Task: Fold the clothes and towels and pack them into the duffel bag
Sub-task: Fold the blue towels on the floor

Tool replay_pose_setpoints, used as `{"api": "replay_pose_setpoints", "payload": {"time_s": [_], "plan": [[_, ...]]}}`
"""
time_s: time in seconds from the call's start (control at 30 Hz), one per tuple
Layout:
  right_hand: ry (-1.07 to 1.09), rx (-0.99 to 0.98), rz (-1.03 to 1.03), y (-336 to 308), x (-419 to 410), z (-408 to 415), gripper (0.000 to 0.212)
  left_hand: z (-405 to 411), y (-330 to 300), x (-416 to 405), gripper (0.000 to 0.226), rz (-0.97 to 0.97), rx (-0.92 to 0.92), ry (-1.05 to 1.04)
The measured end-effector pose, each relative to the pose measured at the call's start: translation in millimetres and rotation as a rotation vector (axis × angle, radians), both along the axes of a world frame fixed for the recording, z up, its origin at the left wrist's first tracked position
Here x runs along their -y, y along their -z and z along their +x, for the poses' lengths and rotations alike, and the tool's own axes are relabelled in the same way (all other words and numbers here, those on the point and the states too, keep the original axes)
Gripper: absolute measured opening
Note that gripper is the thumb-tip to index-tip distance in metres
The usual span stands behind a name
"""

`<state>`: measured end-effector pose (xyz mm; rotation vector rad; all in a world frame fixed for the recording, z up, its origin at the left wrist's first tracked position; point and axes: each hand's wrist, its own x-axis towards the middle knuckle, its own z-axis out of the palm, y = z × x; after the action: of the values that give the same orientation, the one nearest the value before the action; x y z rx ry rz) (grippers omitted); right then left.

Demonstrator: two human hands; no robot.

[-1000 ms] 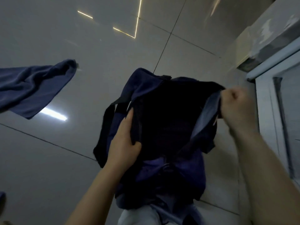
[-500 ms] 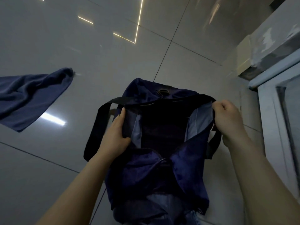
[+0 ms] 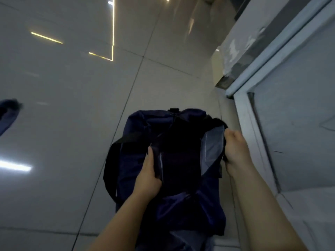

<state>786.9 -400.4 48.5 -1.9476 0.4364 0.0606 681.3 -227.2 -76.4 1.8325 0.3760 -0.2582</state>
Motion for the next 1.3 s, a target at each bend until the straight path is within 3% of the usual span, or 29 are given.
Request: {"api": "replay_pose_setpoints", "payload": {"time_s": [0.1, 0.2, 0.3, 0.43, 0.53, 0.6, 0.67, 0.77, 0.9, 1.0, 1.07, 1.17, 1.3], "plan": [[0.095, -0.18, 0.091, 12.1, 25.3, 1.7, 0.028, 9.2, -2.1, 11.8, 0.094, 0.019, 0.006, 0.059], [0.11, -0.238, 0.064, 26.2, 43.2, -4.9, 0.031, 16.2, -4.9, 13.8, 0.093, 0.035, -0.036, 0.103], [0.111, -0.163, 0.034, 27.0, 44.9, -15.3, 0.028, 12.6, -15.9, 10.3, 0.086, 0.046, -0.016, 0.094], [0.039, 0.076, -0.162, -0.8, 34.8, -41.6, 0.024, -3.0, -46.6, -4.0, 0.065, 0.226, 0.075, 0.013], [-0.103, 0.37, -0.423, -28.9, 24.1, -71.9, 0.025, -19.6, -81.4, -26.7, 0.042, 0.448, 0.058, 0.12], [-0.217, 0.489, -0.48, -47.3, 7.9, -90.1, 0.015, -28.4, -111.8, -52.1, 0.033, 0.654, 0.036, 0.302], [-0.36, 0.406, -0.378, -65.1, -17.1, -109.2, 0.006, -38.8, -152.3, -79.4, 0.026, 0.879, 0.036, 0.522], [-0.641, 0.198, -0.214, -96.9, -67.7, -140.3, 0.006, -67.5, -218.0, -117.3, 0.019, 1.082, 0.043, 0.649], [-1.085, 0.165, -0.359, -149.1, -138.7, -177.9, 0.014, -133.5, -278.4, -162.5, 0.018, 1.307, -0.034, 0.775], [-1.284, 0.221, -0.547, -187.6, -181.1, -202.6, 0.02, -186.9, -299.0, -195.9, 0.018, 1.385, -0.101, 0.708], [-1.466, 0.218, -0.735, -208.7, -204.5, -218.2, 0.025, -220.4, -306.2, -215.6, 0.015, 1.338, -0.133, 0.608], [-1.679, 0.18, -0.972, -229.9, -239.4, -244.6, 0.03, -258.1, -309.7, -241.1, 0.014, 1.28, -0.324, 0.55], [-1.808, 0.42, -1.192, -225.4, -295.0, -284.3, 0.036, -285.7, -306.9, -280.7, 0.01, 1.338, -0.345, 0.371]]}}
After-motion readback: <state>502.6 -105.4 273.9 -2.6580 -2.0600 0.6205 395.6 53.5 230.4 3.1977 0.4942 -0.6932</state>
